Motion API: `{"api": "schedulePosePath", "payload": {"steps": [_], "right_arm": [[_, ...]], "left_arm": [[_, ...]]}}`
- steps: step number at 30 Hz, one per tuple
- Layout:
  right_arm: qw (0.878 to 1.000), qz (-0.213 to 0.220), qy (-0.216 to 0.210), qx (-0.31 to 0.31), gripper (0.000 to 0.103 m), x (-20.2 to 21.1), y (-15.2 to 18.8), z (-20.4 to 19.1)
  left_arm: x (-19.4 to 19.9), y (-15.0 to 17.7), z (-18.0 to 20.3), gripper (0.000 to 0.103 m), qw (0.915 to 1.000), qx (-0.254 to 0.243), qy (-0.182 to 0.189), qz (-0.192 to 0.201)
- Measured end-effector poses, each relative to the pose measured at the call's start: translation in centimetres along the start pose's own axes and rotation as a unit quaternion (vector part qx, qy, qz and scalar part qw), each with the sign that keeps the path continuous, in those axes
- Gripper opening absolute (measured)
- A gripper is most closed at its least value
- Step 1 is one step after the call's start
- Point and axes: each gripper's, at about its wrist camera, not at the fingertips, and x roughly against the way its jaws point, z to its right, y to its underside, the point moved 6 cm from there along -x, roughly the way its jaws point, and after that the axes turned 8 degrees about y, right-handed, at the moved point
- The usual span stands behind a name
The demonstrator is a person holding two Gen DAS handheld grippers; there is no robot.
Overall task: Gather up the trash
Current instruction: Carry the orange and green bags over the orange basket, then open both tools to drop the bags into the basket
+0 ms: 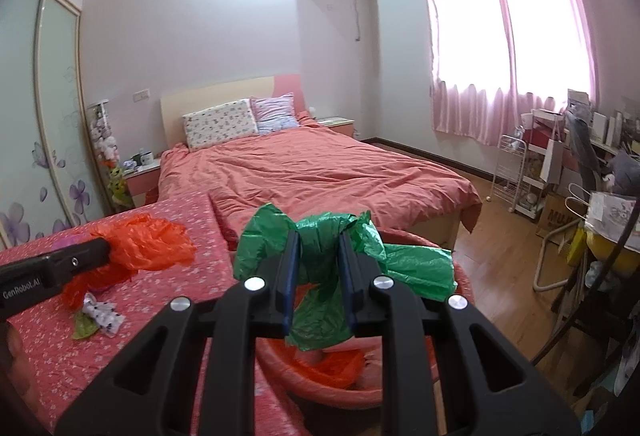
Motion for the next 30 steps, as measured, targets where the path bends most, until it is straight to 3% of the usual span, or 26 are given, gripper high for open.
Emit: {"api": "schedulePosePath", "payload": {"steps": [8, 21, 30], "right_arm": [[0.999, -0.005, 0.015, -0.027, 0.020, -2.0, 0.0, 3.5], [0.998, -0.011, 0.028, -0.049, 0.021, -5.2, 0.3, 5.8], [0.997, -0.029, 0.019, -0.068, 0.028, -7.8, 0.8, 6.3]], "left_arm": [[-3.4, 0.4, 2.9, 0.036, 0.9994, -0.007, 0.028, -0.020], [-7.9, 1.0, 6.1, 0.036, 0.9967, -0.017, 0.064, -0.047], [-10.9, 2.4, 7.3, 0.039, 0.9944, -0.021, 0.065, -0.081]]}}
